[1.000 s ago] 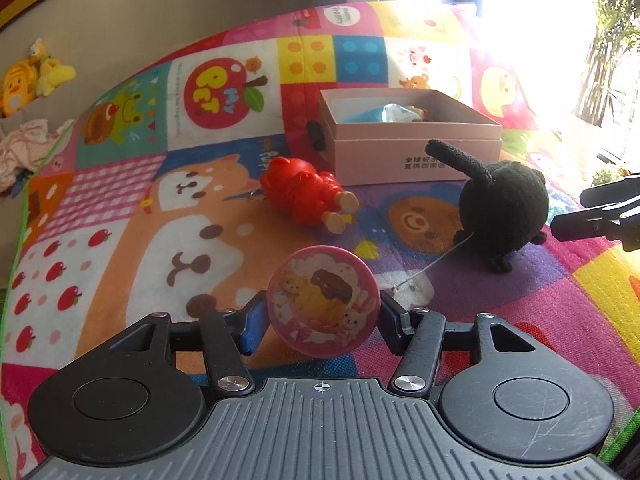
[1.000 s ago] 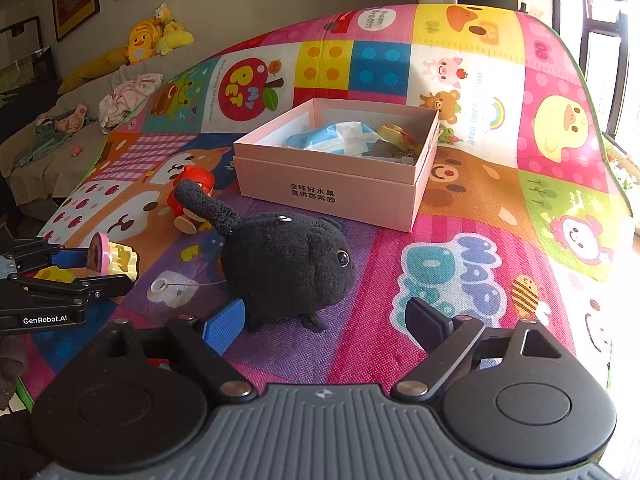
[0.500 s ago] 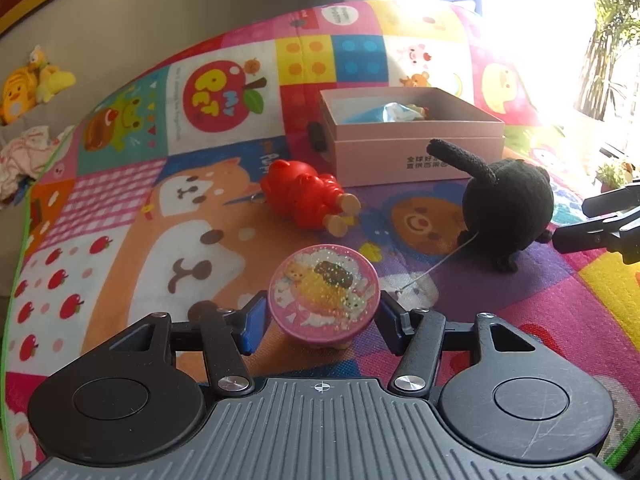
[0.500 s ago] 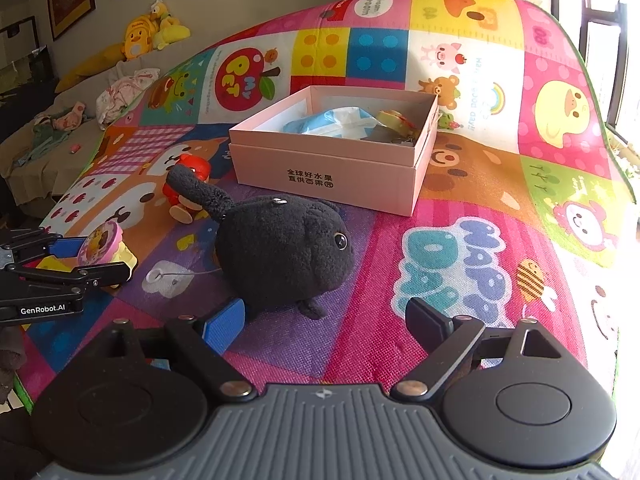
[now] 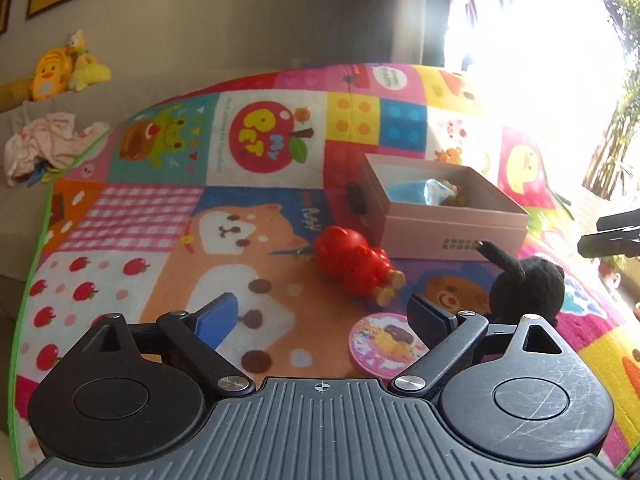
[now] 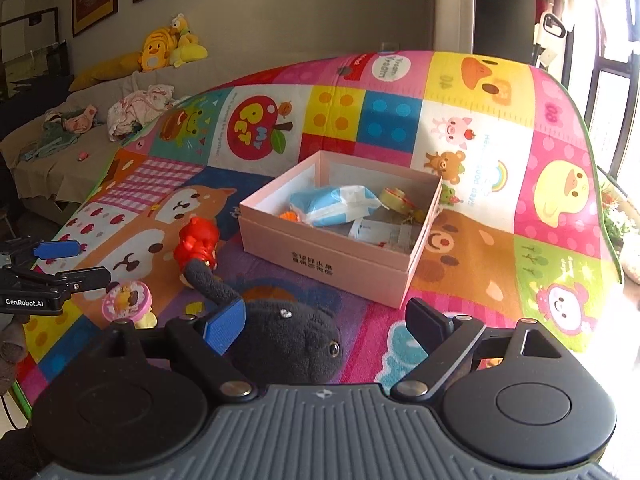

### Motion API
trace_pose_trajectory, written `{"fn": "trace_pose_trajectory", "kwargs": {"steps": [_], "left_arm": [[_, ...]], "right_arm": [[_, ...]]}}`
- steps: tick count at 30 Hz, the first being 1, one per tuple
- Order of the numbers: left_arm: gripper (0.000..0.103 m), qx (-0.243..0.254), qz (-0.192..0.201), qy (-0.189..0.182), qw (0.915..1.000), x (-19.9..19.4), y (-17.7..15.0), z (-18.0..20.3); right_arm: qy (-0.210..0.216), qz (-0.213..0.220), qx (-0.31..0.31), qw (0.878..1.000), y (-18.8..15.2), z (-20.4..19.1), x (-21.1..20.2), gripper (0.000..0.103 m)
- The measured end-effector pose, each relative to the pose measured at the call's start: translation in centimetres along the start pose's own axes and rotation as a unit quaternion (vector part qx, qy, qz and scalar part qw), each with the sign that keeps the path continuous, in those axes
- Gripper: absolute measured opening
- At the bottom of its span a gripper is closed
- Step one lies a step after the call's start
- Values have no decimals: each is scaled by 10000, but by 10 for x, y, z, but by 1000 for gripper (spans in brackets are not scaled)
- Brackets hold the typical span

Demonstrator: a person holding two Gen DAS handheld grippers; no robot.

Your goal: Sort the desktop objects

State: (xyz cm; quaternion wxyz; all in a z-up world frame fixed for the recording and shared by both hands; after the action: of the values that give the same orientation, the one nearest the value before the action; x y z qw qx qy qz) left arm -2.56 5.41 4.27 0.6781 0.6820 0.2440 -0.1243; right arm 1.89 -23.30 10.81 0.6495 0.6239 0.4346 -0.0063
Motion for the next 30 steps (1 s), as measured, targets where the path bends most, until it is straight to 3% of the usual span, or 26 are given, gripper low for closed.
{"fn": "trace_pose_trajectory", "kwargs": {"steps": [1, 3, 5, 9, 15, 21, 26, 30], "left_arm": [[95, -123, 2, 90, 9999, 6, 4, -7], [96, -283, 21, 308, 9991, 25, 10, -20], [96, -402, -94, 477, 9980, 47, 13, -29], [96, -742, -320, 406, 9959, 81, 10, -35], [99, -997, -368, 158, 9942, 91, 0, -40], [100, -1156, -379, 56, 9926, 92, -2, -43], [100, -1328, -511, -45, 9898, 96, -3, -47], [101, -1411, -568, -96, 9883, 97, -4, -49]], "right_arm": [[34, 16, -26, 10000, 12, -2, 2, 82], [170, -105, -61, 9998, 48, -6, 18, 50], [274, -335, -60, 9990, 78, -9, 42, 34], [241, -746, -101, 9969, 142, -18, 113, 20], [-86, -1550, 272, 9875, 197, -12, 245, 20], [-836, -2295, -22, 9697, 190, 0, 346, 16], [-1406, -2750, -494, 9498, 172, 9, 390, 10], [-1558, -2851, -550, 9442, 165, 16, 403, 10]]}}
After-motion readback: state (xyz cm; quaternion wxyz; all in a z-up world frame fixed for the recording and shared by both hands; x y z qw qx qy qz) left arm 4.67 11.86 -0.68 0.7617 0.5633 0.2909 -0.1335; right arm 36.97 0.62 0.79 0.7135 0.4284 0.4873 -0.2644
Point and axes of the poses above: each gripper's, at about its wrist camera, not at the fingertips, and x roughly the way its jaws point, z to its right, y to its top, the point moved 4 cm from there along x, roughly the way its jaws point, and after that the axes turned 15 degrees about y, right-handed, at the moved point
